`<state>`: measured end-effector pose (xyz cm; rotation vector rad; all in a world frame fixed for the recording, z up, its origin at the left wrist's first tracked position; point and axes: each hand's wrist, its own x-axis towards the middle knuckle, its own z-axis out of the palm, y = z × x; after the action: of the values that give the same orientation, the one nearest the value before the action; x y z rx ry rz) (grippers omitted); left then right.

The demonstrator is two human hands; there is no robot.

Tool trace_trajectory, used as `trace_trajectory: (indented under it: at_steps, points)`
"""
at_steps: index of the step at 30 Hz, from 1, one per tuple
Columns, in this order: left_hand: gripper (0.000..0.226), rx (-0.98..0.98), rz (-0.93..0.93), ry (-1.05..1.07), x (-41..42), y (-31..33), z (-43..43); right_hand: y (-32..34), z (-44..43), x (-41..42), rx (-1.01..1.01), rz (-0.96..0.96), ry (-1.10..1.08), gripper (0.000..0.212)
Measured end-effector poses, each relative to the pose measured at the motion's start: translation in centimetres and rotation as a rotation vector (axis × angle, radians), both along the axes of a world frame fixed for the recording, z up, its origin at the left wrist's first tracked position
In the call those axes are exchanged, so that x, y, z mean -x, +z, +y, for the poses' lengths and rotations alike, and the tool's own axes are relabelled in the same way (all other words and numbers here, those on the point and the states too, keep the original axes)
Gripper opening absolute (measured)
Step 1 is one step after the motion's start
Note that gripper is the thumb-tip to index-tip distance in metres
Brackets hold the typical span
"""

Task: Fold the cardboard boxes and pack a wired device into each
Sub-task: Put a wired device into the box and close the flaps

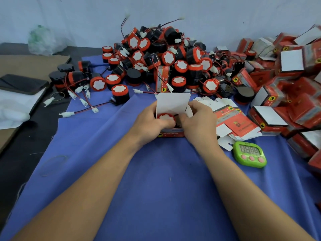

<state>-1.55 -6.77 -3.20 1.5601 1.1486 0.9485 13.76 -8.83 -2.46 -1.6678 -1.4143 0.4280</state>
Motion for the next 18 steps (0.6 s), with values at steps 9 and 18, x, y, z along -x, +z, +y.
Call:
trace_trajectory:
  at_steps: [9,18]
  points:
    - [0.046,0.205,-0.320,-0.190,2.1,0.3,0.9,-0.6,-0.1,-0.5,0.025,0.052,-0.060,0.019]
    - [0.043,-0.041,-0.099,0.013,0.3,-0.8,0.8,-0.9,-1.2,0.0,0.073,0.537,0.059,0.029]
